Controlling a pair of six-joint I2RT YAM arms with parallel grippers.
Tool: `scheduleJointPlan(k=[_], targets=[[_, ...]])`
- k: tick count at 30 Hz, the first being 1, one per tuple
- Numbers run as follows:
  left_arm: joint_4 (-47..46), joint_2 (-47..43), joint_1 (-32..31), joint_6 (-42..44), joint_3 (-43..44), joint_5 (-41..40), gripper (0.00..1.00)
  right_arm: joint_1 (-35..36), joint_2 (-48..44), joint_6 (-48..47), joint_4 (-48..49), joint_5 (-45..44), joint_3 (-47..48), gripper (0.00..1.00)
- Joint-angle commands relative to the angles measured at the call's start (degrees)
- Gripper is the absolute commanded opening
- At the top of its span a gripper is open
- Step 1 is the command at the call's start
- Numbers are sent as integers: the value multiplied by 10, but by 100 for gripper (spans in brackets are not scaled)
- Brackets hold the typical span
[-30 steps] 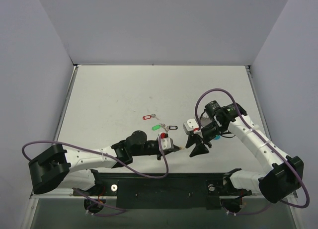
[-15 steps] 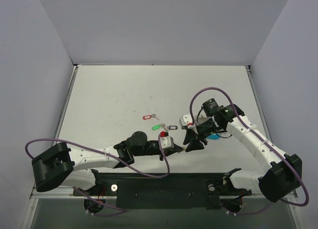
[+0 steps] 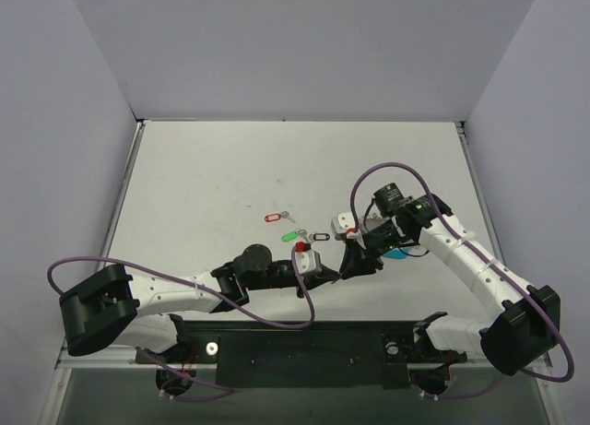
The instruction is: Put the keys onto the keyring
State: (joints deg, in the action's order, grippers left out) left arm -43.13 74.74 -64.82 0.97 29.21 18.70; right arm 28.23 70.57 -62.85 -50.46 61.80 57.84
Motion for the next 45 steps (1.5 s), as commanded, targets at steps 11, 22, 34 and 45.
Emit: scheduleJointPlan(k=[11, 22, 34, 45], targets=[[-42, 4, 1, -27, -2, -3, 0, 8, -5, -20, -39, 45, 6, 17], [-45, 7, 4, -32, -1, -2, 0, 15, 0, -18, -40, 46, 5, 10], [-63, 2, 7, -44, -8, -5, 0, 24, 10, -19, -39, 39, 3, 8], [-73, -9, 11, -55, -21, -20, 0, 26, 10, -1, -40, 31, 10, 0]])
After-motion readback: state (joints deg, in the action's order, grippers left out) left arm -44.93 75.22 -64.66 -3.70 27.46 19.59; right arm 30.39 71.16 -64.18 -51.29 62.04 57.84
